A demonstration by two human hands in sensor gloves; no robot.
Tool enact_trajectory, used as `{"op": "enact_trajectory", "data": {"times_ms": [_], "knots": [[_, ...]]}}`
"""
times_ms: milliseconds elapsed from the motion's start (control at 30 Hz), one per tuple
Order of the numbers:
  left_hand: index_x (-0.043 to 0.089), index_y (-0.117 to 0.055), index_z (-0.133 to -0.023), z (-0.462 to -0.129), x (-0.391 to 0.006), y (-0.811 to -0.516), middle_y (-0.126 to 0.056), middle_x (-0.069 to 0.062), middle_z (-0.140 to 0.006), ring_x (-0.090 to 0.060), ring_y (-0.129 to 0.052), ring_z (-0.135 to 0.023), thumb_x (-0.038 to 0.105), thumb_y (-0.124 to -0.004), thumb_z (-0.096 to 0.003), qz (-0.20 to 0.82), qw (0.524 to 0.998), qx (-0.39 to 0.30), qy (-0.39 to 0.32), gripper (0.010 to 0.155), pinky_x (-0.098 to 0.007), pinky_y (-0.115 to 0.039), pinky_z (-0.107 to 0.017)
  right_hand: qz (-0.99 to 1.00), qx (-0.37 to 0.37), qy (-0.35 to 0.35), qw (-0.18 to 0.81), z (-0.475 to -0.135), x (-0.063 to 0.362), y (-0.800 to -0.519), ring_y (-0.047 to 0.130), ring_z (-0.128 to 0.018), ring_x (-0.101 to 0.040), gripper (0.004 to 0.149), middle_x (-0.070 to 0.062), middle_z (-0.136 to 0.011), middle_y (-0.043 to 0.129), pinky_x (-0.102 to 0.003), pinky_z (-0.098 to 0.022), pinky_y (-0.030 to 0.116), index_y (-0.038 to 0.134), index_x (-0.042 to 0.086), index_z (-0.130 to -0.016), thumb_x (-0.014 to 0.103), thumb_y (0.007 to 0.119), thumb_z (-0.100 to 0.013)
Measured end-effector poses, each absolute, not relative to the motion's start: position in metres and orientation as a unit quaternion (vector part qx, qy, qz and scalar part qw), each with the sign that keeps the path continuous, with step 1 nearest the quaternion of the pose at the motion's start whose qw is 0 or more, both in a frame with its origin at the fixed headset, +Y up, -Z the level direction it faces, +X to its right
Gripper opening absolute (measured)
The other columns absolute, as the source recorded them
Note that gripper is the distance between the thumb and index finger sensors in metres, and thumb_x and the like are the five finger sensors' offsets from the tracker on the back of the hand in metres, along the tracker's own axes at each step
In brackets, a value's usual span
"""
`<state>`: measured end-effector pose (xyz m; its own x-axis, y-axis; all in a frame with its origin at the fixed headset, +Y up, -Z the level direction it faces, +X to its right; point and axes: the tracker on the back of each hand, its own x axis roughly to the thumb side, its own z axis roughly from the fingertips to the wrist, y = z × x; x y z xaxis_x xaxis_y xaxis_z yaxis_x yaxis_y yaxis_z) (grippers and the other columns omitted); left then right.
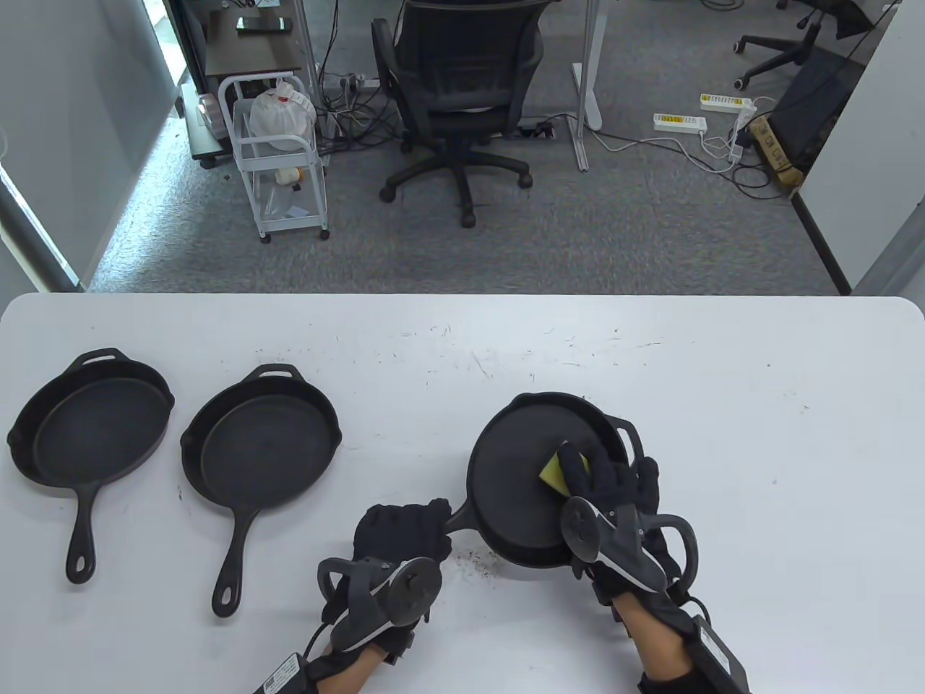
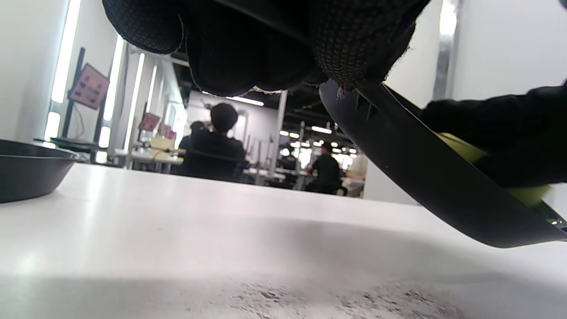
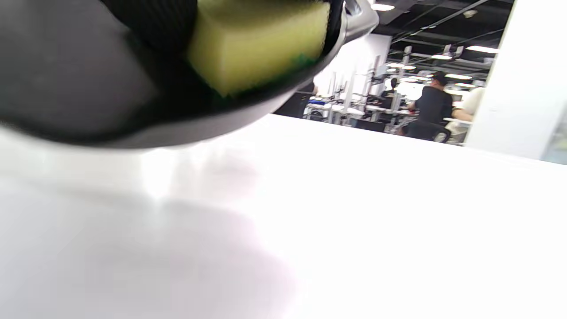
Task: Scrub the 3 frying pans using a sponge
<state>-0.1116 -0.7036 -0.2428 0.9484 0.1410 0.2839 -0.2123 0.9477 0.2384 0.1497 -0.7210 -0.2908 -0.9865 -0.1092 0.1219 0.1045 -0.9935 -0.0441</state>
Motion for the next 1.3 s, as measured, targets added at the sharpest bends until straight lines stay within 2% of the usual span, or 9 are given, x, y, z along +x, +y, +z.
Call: {"op": "enact_trajectory", "data": {"times_ms": [167, 267, 367, 500, 667, 800, 900, 1067, 1300], "knots": [[0.022, -0.076, -0.103, -0.242, -0.113, -0.704, -0.092, -0.002, -0.089, -0.028, -0.091, -0.08, 0.038, -0.084, -0.0467, 0.085, 0.978, 0.14, -0.127, 0.059, -0.063, -0.067, -0.072, -0.984, -0.162, -0.016, 0.066, -0.276, 0.115, -0.728, 0.074, -0.092, -0.033, 0.076, -0.004, -0.112, 0.058, -0.064, -0.075, 0.041, 0.038, 0.038, -0.105, 0.047, 0.081, -0.044], [0.022, -0.077, -0.103, -0.242, -0.11, -0.706, -0.092, -0.002, -0.088, -0.028, -0.092, -0.079, 0.038, -0.085, -0.046, 0.09, 0.978, 0.129, -0.138, 0.06, -0.063, -0.067, -0.072, -0.978, -0.196, 0.01, 0.067, -0.271, 0.096, -0.729, 0.067, -0.101, -0.034, 0.076, -0.004, -0.115, 0.052, -0.064, -0.076, 0.038, 0.035, 0.039, -0.105, 0.048, 0.08, -0.044], [0.023, -0.078, -0.102, -0.239, -0.105, -0.706, -0.093, -0.001, -0.088, -0.027, -0.092, -0.08, 0.038, -0.086, -0.0451, 0.088, 0.975, 0.128, -0.157, 0.06, -0.063, -0.067, -0.073, -0.98, -0.17, 0.047, 0.092, -0.273, 0.093, -0.725, 0.059, -0.106, -0.036, 0.077, -0.004, -0.116, 0.046, -0.064, -0.076, 0.037, 0.031, 0.04, -0.105, 0.049, 0.078, -0.044], [0.024, -0.079, -0.102, -0.234, -0.097, -0.704, -0.094, -0.001, -0.088, -0.027, -0.093, -0.08, 0.038, -0.087, -0.044, 0.09, 0.971, 0.127, -0.183, 0.06, -0.063, -0.068, -0.073, -0.989, -0.106, 0.087, 0.05, -0.284, 0.113, -0.716, 0.059, -0.107, -0.037, 0.075, -0.004, -0.116, 0.046, -0.064, -0.076, 0.037, 0.03, 0.04, -0.104, 0.047, 0.076, -0.046], [0.023, -0.079, -0.101, -0.231, -0.095, -0.701, -0.094, -0.001, -0.087, -0.027, -0.093, -0.079, 0.038, -0.088, -0.0437, 0.074, 0.97, 0.144, -0.182, 0.06, -0.064, -0.067, -0.073, -0.995, -0.019, 0.087, 0.038, -0.293, 0.151, -0.711, 0.06, -0.106, -0.037, 0.074, -0.004, -0.116, 0.047, -0.065, -0.075, 0.033, 0.031, 0.039, -0.105, 0.044, 0.076, -0.046], [0.022, -0.077, -0.102, -0.233, -0.103, -0.698, -0.093, -0.002, -0.088, -0.028, -0.092, -0.08, 0.037, -0.087, -0.0451, 0.085, 0.972, 0.157, -0.153, 0.06, -0.064, -0.067, -0.073, -0.997, -0.039, 0.059, 0.033, -0.287, 0.16, -0.715, 0.066, -0.102, -0.034, 0.074, -0.005, -0.115, 0.052, -0.065, -0.074, 0.034, 0.034, 0.038, -0.105, 0.043, 0.079, -0.046], [0.022, -0.076, -0.103, -0.235, -0.112, -0.697, -0.092, -0.002, -0.088, -0.028, -0.092, -0.08, 0.038, -0.086, -0.0458, 0.09, 0.974, 0.164, -0.129, 0.06, -0.064, -0.066, -0.072, -0.994, -0.103, 0.011, 0.035, -0.28, 0.145, -0.72, 0.068, -0.1, -0.035, 0.075, -0.005, -0.114, 0.053, -0.066, -0.074, 0.034, 0.035, 0.038, -0.105, 0.043, 0.08, -0.045], [0.021, -0.076, -0.103, -0.237, -0.112, -0.7, -0.092, -0.002, -0.088, -0.028, -0.092, -0.08, 0.037, -0.086, -0.0461, 0.113, 0.974, 0.145, -0.131, 0.06, -0.065, -0.067, -0.072, -0.98, -0.182, 0.025, 0.073, -0.266, 0.105, -0.725, 0.067, -0.101, -0.034, 0.076, -0.004, -0.115, 0.051, -0.065, -0.075, 0.036, 0.034, 0.039, -0.105, 0.044, 0.08, -0.045], [0.024, -0.08, -0.101, -0.232, -0.097, -0.701, -0.095, 0.0, -0.087, -0.026, -0.093, -0.08, 0.038, -0.089, -0.0433, 0.092, 0.971, 0.133, -0.176, 0.06, -0.063, -0.068, -0.072, -0.987, -0.133, 0.065, 0.063, -0.272, 0.104, -0.72, 0.061, -0.105, -0.036, 0.079, -0.005, -0.116, 0.044, -0.064, -0.075, 0.036, 0.026, 0.036, -0.105, 0.047, 0.076, -0.045]]}}
